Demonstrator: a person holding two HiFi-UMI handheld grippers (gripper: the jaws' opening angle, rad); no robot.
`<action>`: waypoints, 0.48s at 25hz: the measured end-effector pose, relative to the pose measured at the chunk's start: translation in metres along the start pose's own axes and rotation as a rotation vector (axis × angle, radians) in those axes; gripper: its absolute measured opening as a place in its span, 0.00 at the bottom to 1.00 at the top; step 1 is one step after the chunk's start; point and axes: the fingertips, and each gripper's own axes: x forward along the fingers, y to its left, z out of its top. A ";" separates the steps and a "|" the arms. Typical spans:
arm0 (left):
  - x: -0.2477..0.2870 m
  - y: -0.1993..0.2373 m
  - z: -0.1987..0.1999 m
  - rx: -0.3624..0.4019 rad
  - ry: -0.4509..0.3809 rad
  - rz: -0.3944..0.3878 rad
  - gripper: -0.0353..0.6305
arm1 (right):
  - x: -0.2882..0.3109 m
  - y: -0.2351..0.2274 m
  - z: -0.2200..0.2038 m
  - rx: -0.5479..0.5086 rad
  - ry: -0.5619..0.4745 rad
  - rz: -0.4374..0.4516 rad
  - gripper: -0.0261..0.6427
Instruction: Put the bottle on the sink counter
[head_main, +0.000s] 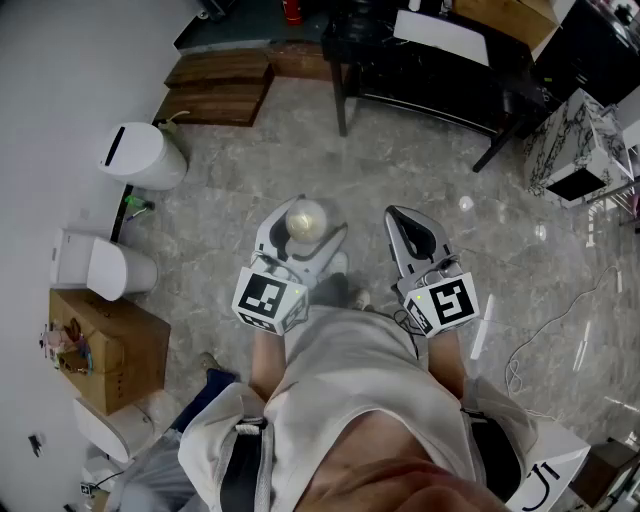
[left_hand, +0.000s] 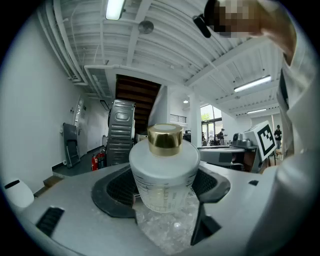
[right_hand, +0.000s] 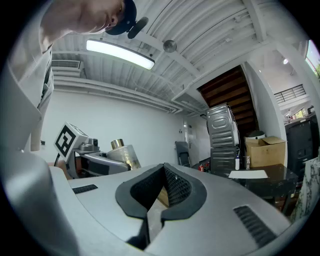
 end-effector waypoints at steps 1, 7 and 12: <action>0.003 0.003 0.000 -0.001 -0.001 -0.001 0.55 | 0.003 -0.001 0.001 0.003 -0.009 0.000 0.03; 0.021 0.025 0.002 -0.007 -0.003 -0.012 0.55 | 0.028 -0.011 0.008 0.021 -0.056 0.003 0.03; 0.048 0.056 -0.001 -0.011 -0.001 -0.028 0.55 | 0.062 -0.031 -0.002 0.008 -0.021 -0.023 0.03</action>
